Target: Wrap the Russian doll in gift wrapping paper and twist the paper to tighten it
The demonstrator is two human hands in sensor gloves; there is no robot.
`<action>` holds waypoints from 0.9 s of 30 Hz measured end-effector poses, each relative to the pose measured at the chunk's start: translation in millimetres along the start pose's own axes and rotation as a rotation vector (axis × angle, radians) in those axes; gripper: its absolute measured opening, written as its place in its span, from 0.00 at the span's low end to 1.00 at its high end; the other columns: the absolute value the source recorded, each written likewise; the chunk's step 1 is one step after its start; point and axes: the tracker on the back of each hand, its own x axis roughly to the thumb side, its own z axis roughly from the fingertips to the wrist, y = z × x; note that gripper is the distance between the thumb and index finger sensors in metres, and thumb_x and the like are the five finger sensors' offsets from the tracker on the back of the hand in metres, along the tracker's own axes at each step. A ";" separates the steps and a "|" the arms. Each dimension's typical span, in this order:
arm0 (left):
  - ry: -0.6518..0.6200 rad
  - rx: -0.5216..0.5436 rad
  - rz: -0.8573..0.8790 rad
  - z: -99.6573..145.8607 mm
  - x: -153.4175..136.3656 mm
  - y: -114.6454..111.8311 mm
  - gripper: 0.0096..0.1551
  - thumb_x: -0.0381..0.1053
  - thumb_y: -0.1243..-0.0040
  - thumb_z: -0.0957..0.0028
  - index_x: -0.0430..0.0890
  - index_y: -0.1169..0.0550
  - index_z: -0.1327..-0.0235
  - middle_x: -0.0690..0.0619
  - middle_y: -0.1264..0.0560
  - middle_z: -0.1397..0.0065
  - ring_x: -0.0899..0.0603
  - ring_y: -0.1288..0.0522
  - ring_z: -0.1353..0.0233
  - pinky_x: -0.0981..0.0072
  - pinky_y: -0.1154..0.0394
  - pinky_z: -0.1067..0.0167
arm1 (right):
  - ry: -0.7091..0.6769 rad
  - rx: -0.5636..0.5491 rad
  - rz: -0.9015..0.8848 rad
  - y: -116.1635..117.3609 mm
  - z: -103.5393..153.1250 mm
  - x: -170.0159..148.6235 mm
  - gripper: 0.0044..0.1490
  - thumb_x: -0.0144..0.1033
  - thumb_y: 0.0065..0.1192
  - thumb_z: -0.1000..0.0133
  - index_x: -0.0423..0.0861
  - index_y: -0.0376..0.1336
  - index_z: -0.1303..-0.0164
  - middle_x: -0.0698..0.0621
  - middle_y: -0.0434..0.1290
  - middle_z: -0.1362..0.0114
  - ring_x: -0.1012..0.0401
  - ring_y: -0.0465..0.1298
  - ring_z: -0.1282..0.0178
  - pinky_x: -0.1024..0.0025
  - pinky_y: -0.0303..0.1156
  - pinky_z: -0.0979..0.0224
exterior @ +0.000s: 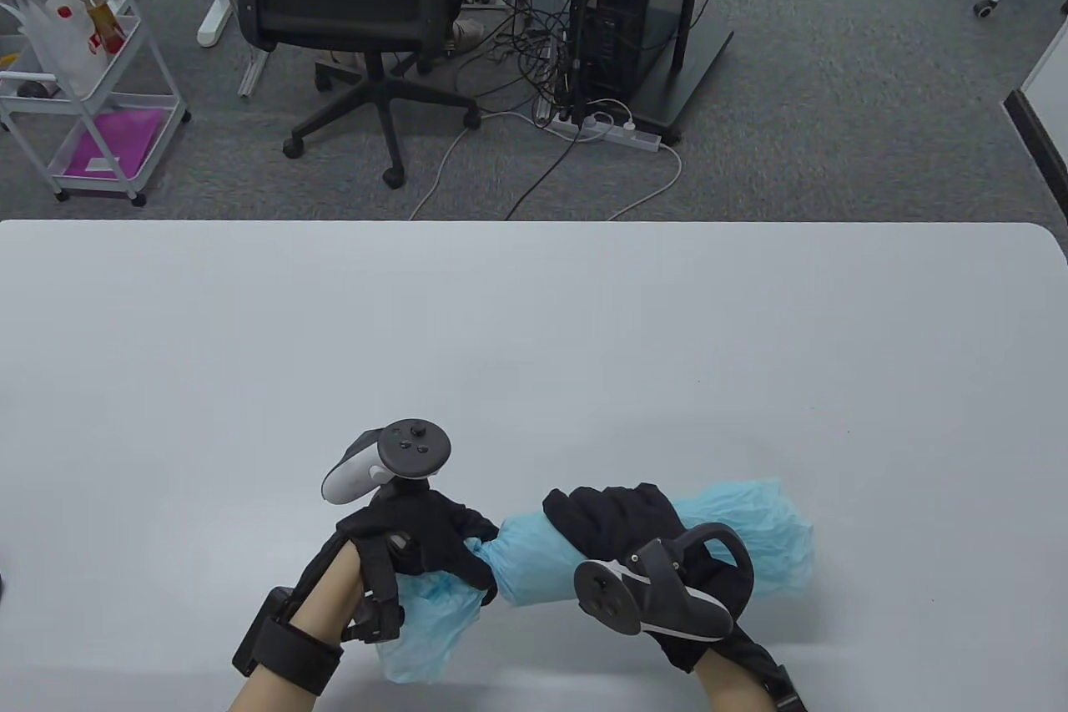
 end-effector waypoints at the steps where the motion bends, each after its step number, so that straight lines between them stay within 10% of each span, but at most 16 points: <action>1: -0.013 -0.014 0.041 -1.5 -3.9 -0.4 0.37 0.57 0.30 0.62 0.35 0.24 0.47 0.48 0.13 0.49 0.49 0.06 0.61 0.60 0.11 0.59 | -0.002 -0.001 0.001 -0.1 0.3 0.2 0.73 0.63 0.78 0.64 0.65 0.34 0.21 0.60 0.58 0.14 0.60 0.68 0.16 0.43 0.61 0.13; 17: -0.015 -0.088 0.143 -13.0 -22.9 -7.3 0.31 0.60 0.36 0.60 0.35 0.17 0.59 0.47 0.10 0.63 0.48 0.07 0.74 0.61 0.12 0.71 | -0.024 0.011 0.059 4.5 -0.3 11.1 0.73 0.63 0.78 0.63 0.66 0.33 0.21 0.60 0.57 0.14 0.61 0.68 0.15 0.43 0.60 0.12; 27: -0.092 0.357 0.024 1.7 -11.9 -0.3 0.40 0.67 0.39 0.57 0.47 0.30 0.35 0.51 0.20 0.37 0.45 0.12 0.45 0.55 0.19 0.44 | 0.084 0.038 -0.060 12.1 -3.0 -19.9 0.73 0.65 0.77 0.65 0.62 0.36 0.19 0.57 0.61 0.15 0.59 0.72 0.20 0.46 0.66 0.17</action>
